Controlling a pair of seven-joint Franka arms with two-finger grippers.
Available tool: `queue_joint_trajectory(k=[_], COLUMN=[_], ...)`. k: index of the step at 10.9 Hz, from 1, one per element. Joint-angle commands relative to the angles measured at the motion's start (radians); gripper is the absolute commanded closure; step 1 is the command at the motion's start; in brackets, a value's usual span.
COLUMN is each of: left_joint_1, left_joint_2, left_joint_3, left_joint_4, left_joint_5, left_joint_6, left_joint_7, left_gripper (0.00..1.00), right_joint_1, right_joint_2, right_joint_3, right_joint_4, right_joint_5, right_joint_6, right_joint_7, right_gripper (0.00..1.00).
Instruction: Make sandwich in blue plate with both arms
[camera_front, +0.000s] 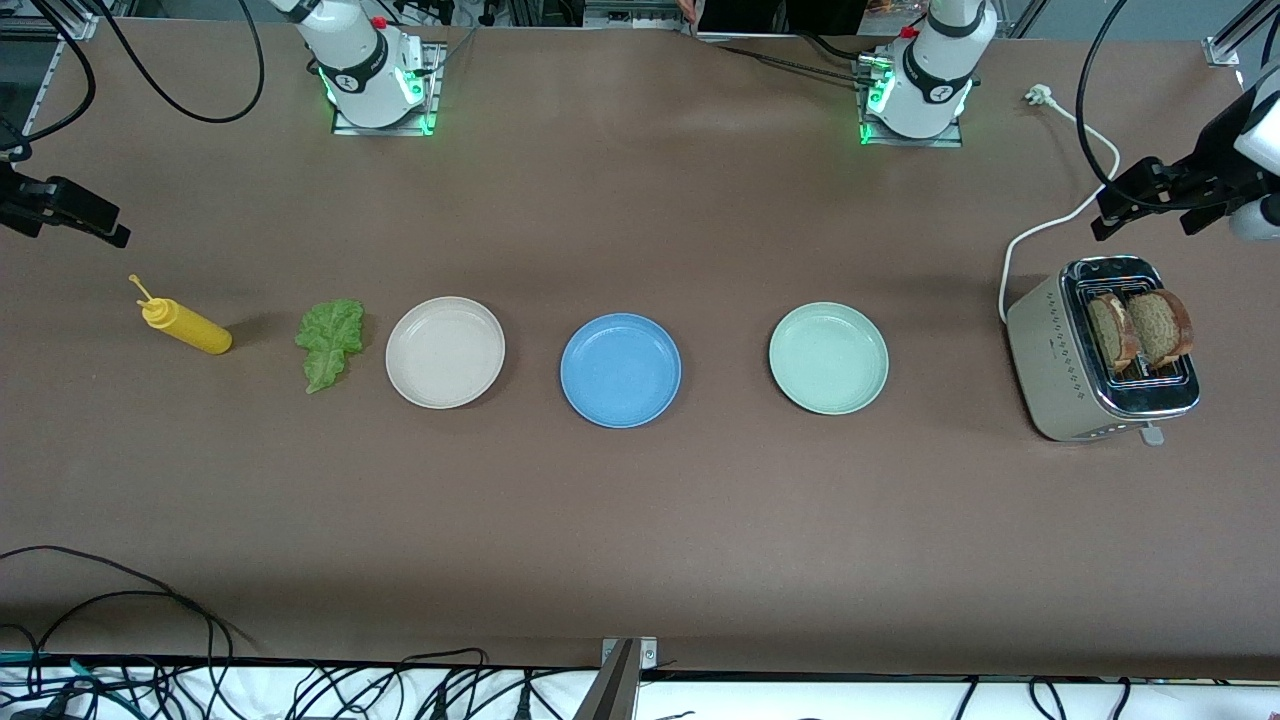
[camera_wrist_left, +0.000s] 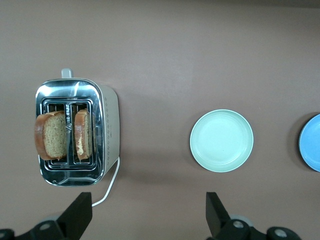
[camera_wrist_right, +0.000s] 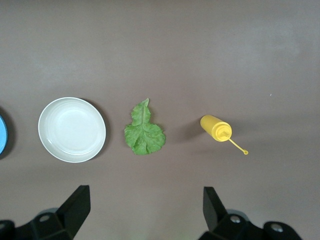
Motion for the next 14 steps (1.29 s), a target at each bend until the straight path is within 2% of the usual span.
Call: queue_joint_trajectory(k=[1,4,7,14], left_joint_1=[0.013,0.016,0.003,0.003], left_joint_2=[-0.023,-0.029,-0.025,-0.048], left_joint_3=[0.002,0.011,0.06,0.027], left_joint_4=[-0.025,-0.025,-0.002,-0.04], left_joint_5=[-0.018,-0.02,-0.021,-0.021], left_joint_6=[0.013,-0.009,-0.017,-0.019], left_joint_7=[0.01,0.012,0.024,0.012], left_gripper=[0.0,0.0,0.0,0.0], right_joint_1=[-0.008,-0.008,-0.004,-0.006], right_joint_2=[0.009,0.009,0.023,0.032], right_joint_3=[-0.012,-0.012,-0.011,-0.015], right_joint_4=[0.029,0.029,0.032,0.047], right_joint_5=[0.029,0.028,0.024,0.029], right_joint_6=[-0.016,-0.016,-0.004,0.009], right_joint_7=[-0.01,-0.008,-0.007,0.005], right_gripper=[0.0,0.0,0.0,0.0])
